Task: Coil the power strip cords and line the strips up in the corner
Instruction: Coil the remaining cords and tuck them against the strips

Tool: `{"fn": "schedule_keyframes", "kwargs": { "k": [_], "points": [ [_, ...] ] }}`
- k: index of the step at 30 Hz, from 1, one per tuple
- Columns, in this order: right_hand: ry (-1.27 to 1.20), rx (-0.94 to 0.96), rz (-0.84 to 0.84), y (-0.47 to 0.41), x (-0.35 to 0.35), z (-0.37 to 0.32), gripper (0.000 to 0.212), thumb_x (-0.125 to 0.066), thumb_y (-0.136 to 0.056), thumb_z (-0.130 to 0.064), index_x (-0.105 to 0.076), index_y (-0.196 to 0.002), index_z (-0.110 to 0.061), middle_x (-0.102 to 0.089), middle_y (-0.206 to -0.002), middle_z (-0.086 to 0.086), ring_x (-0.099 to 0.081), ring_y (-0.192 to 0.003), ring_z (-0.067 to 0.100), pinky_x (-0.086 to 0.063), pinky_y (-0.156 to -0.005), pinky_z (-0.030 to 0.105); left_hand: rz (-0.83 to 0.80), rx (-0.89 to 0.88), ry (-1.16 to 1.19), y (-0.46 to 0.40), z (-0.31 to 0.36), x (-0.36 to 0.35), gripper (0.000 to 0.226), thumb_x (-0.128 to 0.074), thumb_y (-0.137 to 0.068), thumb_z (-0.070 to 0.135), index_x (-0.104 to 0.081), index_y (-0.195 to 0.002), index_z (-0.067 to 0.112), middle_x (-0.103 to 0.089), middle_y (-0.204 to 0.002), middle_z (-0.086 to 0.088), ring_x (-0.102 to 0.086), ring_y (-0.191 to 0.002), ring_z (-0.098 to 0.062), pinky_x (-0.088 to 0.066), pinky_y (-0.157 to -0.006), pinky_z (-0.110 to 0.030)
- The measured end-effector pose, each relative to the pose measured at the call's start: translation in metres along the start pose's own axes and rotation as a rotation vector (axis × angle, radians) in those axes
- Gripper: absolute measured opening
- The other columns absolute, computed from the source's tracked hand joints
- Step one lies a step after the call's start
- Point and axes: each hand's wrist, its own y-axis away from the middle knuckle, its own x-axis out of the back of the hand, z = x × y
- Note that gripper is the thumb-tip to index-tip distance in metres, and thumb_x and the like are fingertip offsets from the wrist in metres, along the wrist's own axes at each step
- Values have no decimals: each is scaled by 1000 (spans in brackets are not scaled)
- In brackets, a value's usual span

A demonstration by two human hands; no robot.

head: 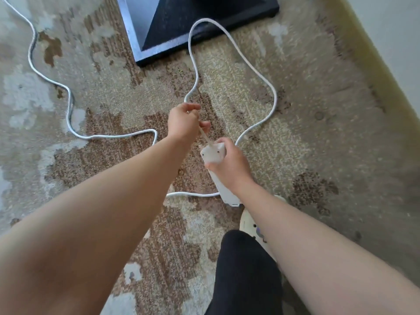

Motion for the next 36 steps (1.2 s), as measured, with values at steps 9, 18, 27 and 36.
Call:
{"fn": "schedule_keyframes", "kwargs": {
  "k": [9,18,27,36],
  "points": [
    [318,250,323,36,144,8,28,-74,-81,-31,-50,-96,-29,-43,-71,-17,-50,-74,21,-24,-52,29,-204,-771,-1284,61,41,-8,32,-46,-89,54,-65,-102,32,-49,-102,6,-44,-100,-14,-44,-89,-35],
    [235,257,476,185,318,-61,40,-73,-74,-45,-63,-112,-43,-67,-89,-16,-62,-80,12,-47,-62,27,-500,-713,-573,224,193,-56,27,-53,-92,40,-66,-74,24,-51,-60,6,-43,-50,-6,-38,-54,-26],
    [-155,419,882,377,433,-127,41,-71,-64,-46,-63,-103,-55,-72,-85,-11,-67,-75,15,-58,-66,41,-707,-878,-233,405,289,-63,35,-44,-100,25,-67,-83,6,-49,-67,-8,-47,-62,-17,-39,-62,-23],
    [-495,504,893,519,496,-90,49,-71,-68,-19,-66,-103,-53,-72,-85,-10,-64,-73,15,-53,-63,35,-846,-1089,-76,566,367,-126,33,-53,-95,25,-74,-70,24,-47,-55,10,-39,-52,-6,-34,-49,-14]
  ]
}}
